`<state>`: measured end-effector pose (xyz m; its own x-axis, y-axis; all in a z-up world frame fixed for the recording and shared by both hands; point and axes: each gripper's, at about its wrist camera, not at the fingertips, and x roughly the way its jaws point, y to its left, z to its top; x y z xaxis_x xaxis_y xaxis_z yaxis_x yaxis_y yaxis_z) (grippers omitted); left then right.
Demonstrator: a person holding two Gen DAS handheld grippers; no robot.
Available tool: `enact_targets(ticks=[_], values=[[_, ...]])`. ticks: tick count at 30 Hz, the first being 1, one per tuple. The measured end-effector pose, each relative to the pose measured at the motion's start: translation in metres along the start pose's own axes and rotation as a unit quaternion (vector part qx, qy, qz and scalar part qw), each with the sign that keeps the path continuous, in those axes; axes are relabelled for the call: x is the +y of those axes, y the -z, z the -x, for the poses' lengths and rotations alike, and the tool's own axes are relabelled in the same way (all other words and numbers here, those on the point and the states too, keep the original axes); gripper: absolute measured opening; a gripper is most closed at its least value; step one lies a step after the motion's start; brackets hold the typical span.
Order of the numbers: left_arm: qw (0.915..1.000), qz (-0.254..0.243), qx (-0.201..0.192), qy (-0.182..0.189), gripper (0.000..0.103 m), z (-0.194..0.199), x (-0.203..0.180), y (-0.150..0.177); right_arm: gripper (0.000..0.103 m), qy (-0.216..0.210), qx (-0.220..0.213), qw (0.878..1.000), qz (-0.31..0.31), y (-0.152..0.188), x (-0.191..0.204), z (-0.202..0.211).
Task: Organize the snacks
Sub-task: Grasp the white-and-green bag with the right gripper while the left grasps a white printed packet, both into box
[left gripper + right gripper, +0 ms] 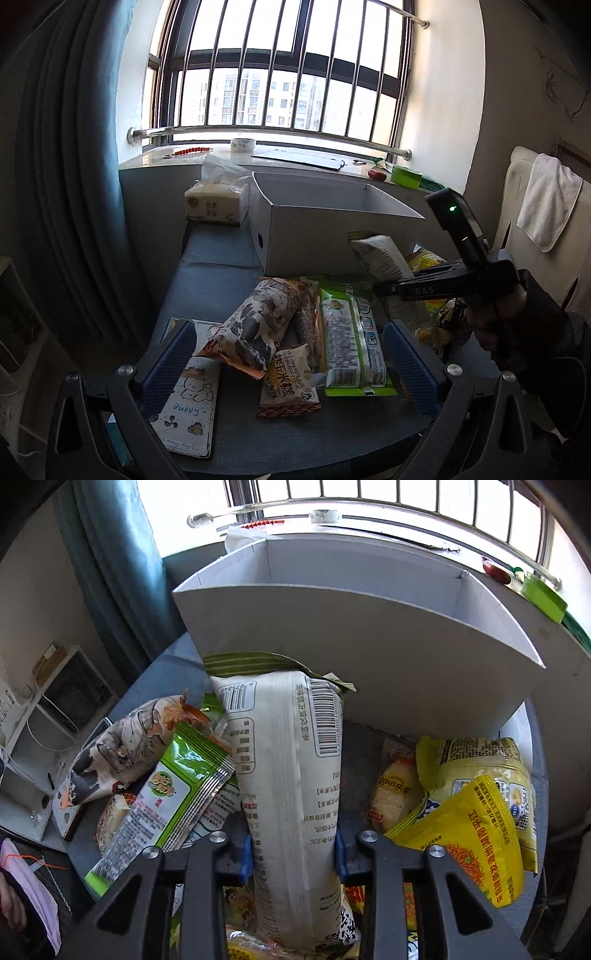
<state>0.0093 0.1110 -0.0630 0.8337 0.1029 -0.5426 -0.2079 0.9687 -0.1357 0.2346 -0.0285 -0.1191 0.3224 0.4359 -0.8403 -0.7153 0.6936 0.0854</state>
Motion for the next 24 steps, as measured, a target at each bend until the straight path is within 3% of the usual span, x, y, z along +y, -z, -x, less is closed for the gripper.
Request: enact_targets(ticks=[5, 8, 10, 13, 16, 17, 18, 20, 24], values=[[0.9996, -0.012, 0.025, -0.001, 0.103, -0.024, 0.01, -0.007, 0.034, -0.027, -0.087, 0.995, -0.041, -0.001, -0.018, 0.045], [0.998, -0.032, 0.052, -0.016, 0.103, -0.049, 0.013, -0.018, 0.034, -0.036, -0.148, 0.986, -0.065, -0.001, -0.03, 0.08], [0.9959, -0.049, 0.077, -0.007, 0.103, -0.07, 0.015, -0.024, 0.034, -0.044, -0.193, 0.977, -0.079, -0.002, -0.036, 0.107], [0.9898, -0.067, 0.125, 0.014, 0.103, -0.105, 0.015, -0.031, 0.034, -0.055, -0.239, 0.965, -0.098, 0.001, -0.041, 0.141], [0.9792, -0.099, 0.177, 0.003, 0.101, -0.141, 0.012, -0.029, 0.034, -0.062, -0.259, 0.959, -0.095, 0.007, -0.042, 0.168], [0.9757, -0.109, 0.19, -0.002, 0.091, -0.149, 0.01, -0.028, 0.034, -0.06, -0.264, 0.958, -0.089, 0.011, -0.039, 0.172], [0.9719, -0.117, 0.204, 0.002, 0.07, -0.157, 0.01, -0.026, 0.034, -0.058, -0.268, 0.958, -0.085, 0.016, -0.037, 0.176], [0.9657, -0.128, 0.226, 0.007, 0.044, -0.166, 0.008, -0.022, 0.034, -0.052, -0.272, 0.958, -0.076, 0.017, -0.027, 0.18], [0.9697, -0.131, 0.206, -0.005, 0.037, -0.15, 0.005, -0.028, 0.034, -0.05, -0.27, 0.958, -0.078, 0.023, -0.033, 0.176]])
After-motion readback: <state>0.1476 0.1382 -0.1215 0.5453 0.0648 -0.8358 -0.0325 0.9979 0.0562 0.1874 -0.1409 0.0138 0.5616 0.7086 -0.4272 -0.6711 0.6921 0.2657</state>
